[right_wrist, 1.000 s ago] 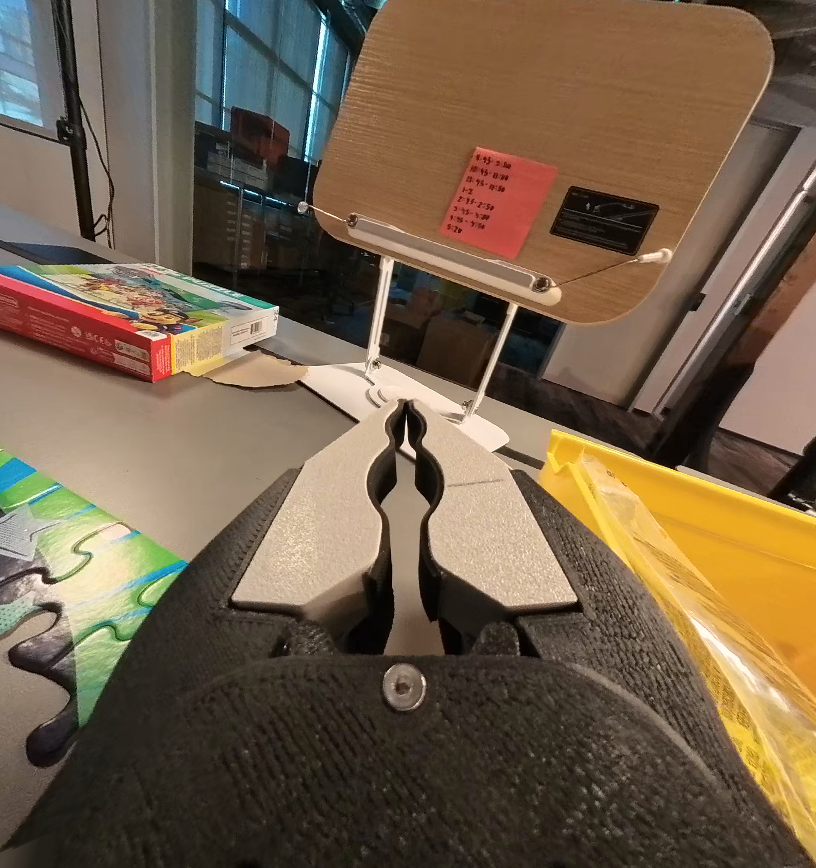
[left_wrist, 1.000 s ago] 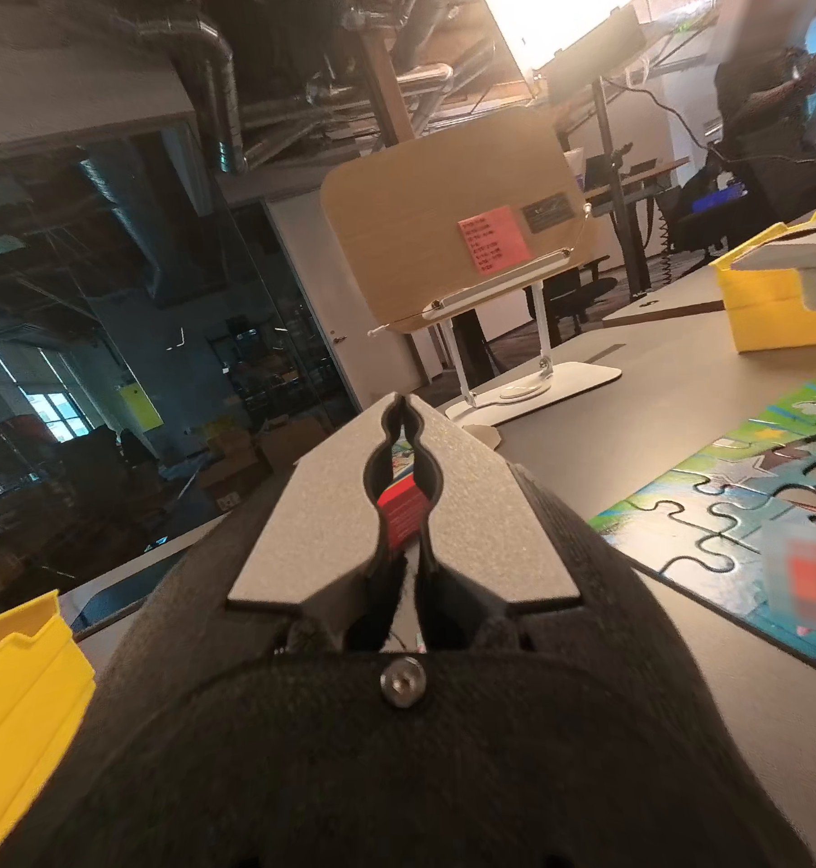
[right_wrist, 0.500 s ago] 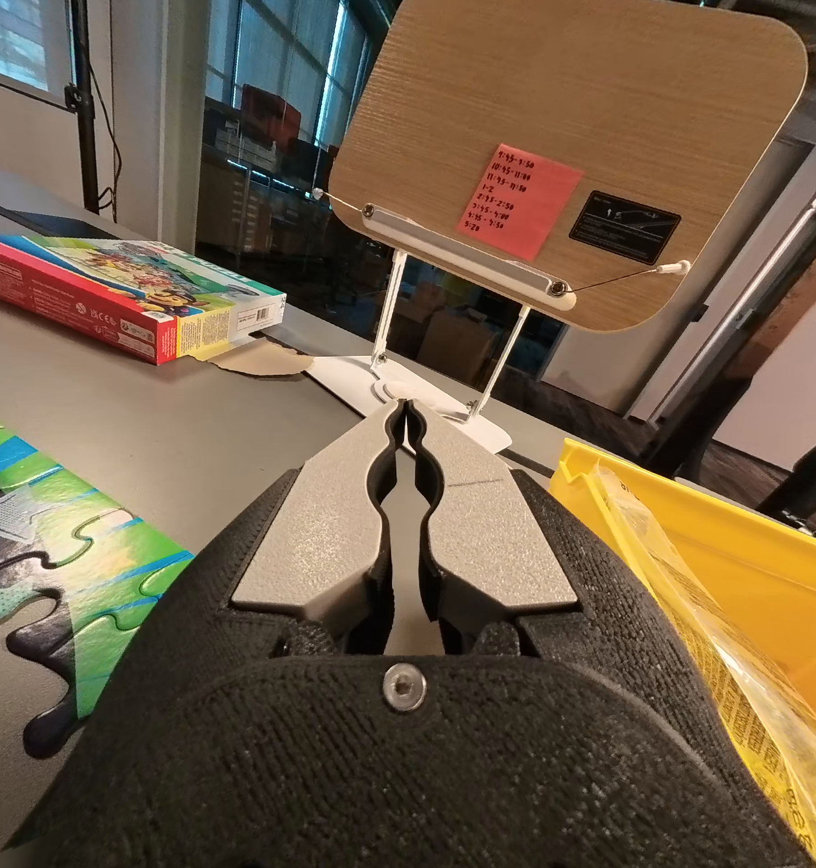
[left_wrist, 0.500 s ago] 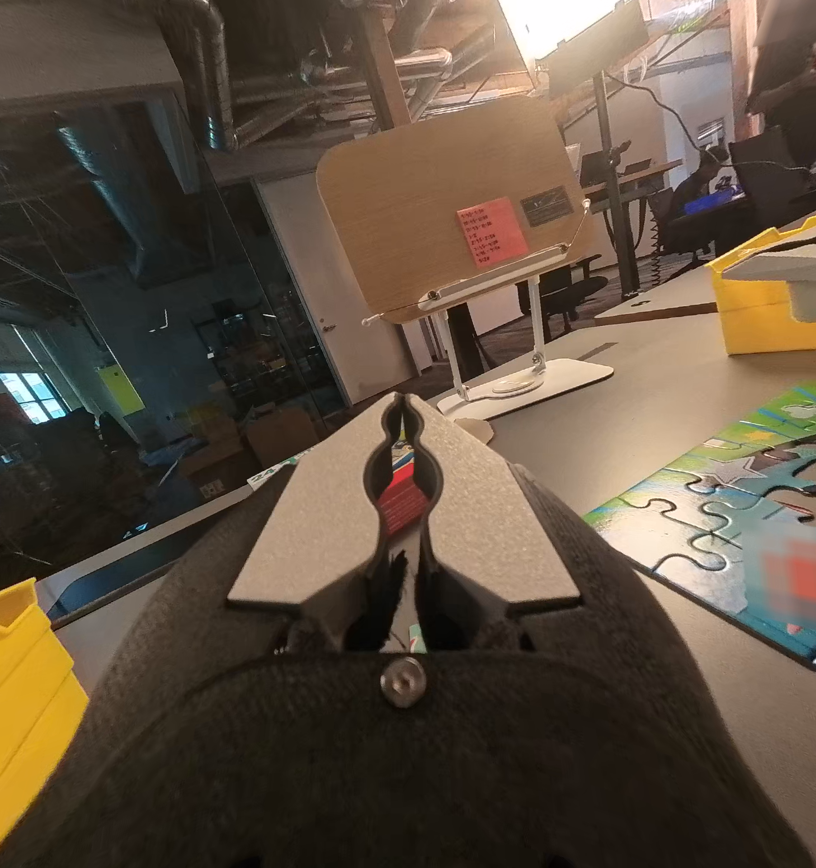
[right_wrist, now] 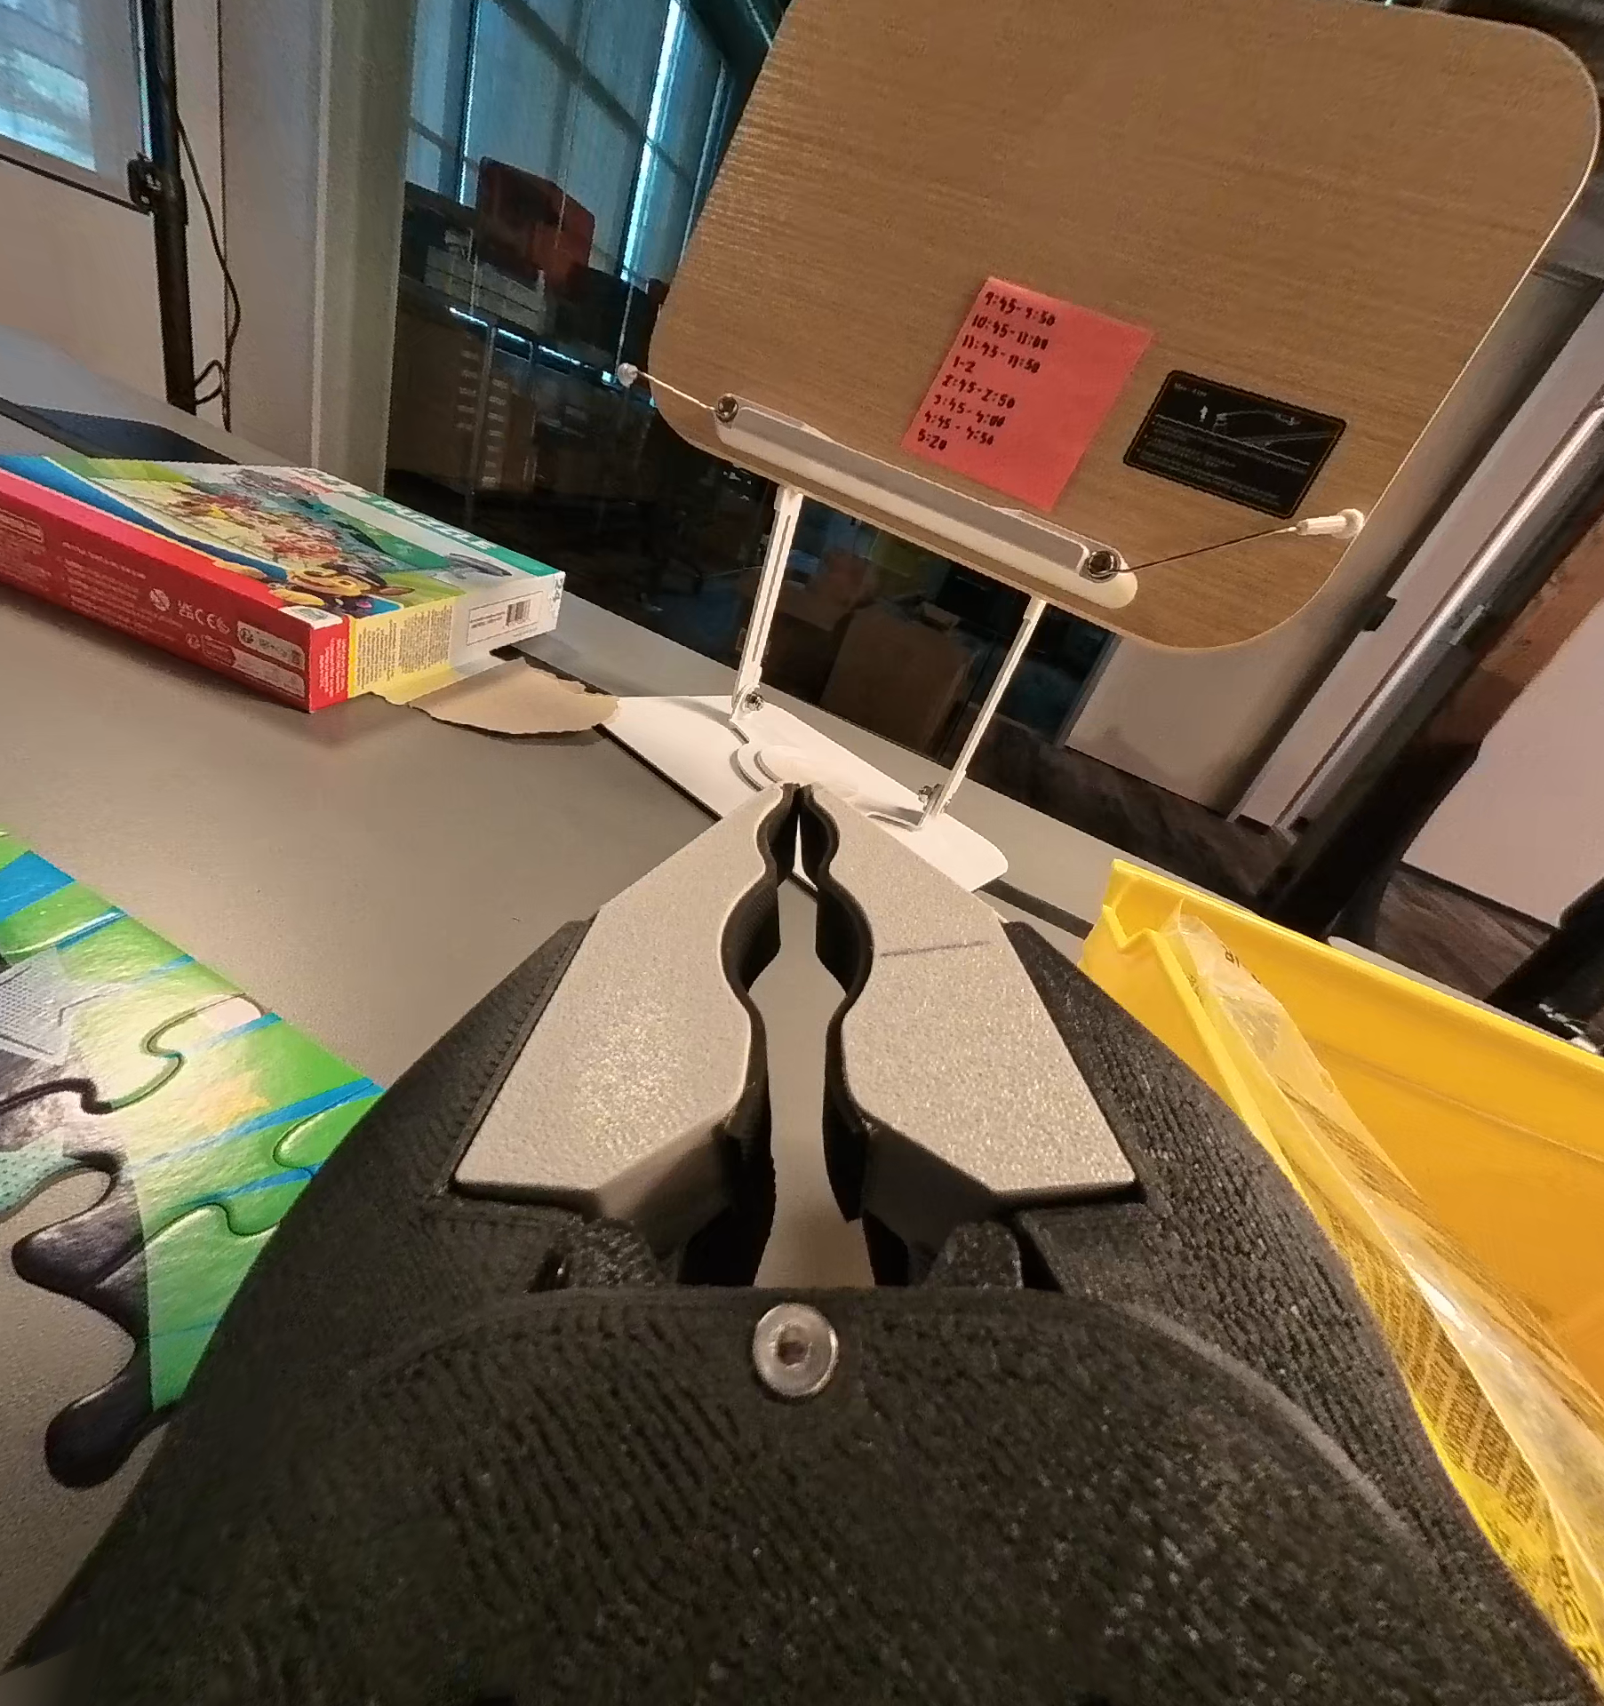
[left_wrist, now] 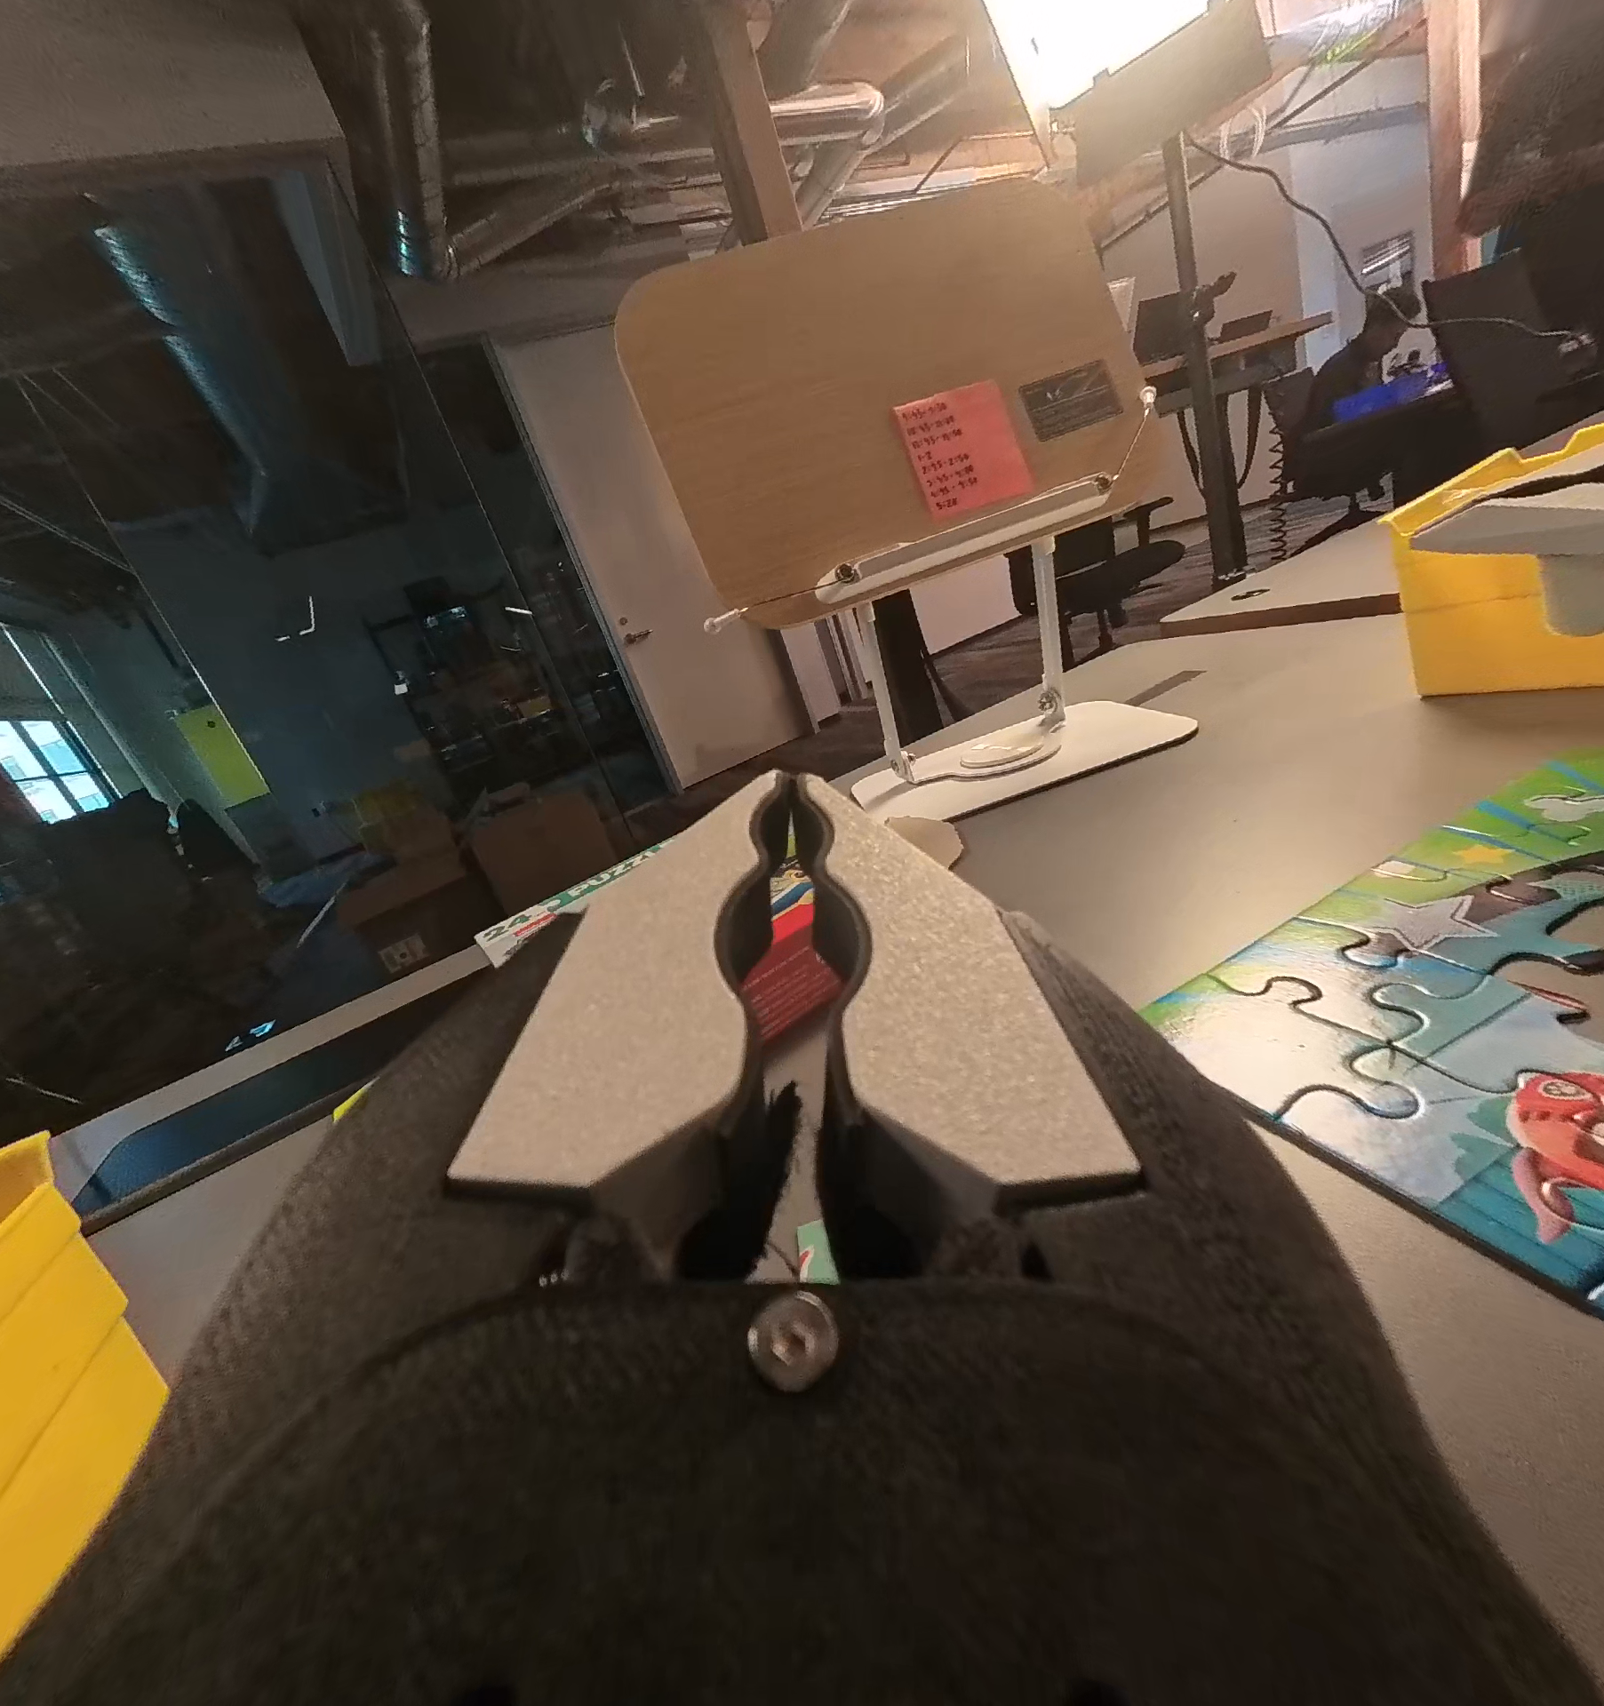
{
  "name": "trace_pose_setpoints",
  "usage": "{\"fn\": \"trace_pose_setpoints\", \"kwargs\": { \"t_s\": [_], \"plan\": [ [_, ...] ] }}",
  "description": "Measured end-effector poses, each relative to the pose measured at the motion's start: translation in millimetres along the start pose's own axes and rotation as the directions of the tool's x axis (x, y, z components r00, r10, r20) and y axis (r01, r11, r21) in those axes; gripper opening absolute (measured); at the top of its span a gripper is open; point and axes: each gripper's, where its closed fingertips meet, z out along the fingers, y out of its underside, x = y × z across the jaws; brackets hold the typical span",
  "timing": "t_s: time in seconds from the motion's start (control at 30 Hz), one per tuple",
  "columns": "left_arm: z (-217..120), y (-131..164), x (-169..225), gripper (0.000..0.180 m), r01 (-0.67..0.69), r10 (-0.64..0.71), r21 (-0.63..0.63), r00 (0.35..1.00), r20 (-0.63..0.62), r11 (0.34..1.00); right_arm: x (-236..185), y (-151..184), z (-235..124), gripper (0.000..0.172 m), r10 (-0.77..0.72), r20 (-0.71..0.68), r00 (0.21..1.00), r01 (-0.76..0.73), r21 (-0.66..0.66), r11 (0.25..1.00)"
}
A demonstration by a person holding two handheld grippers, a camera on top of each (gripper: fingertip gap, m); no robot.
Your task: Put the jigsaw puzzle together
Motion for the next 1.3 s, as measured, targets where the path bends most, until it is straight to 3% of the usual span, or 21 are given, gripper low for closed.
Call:
{"fn": "trace_pose_setpoints", "kwargs": {
  "t_s": [1.3],
  "plan": [
    [2.1, 1.8, 3.7, 0.000, -0.007, 0.007, -0.009, 1.000, -0.017, 1.000, -2.3, 1.5, 1.6, 0.000, -0.006, 0.011, 1.000, 0.006, -0.008, 1.000]
  ]
}}
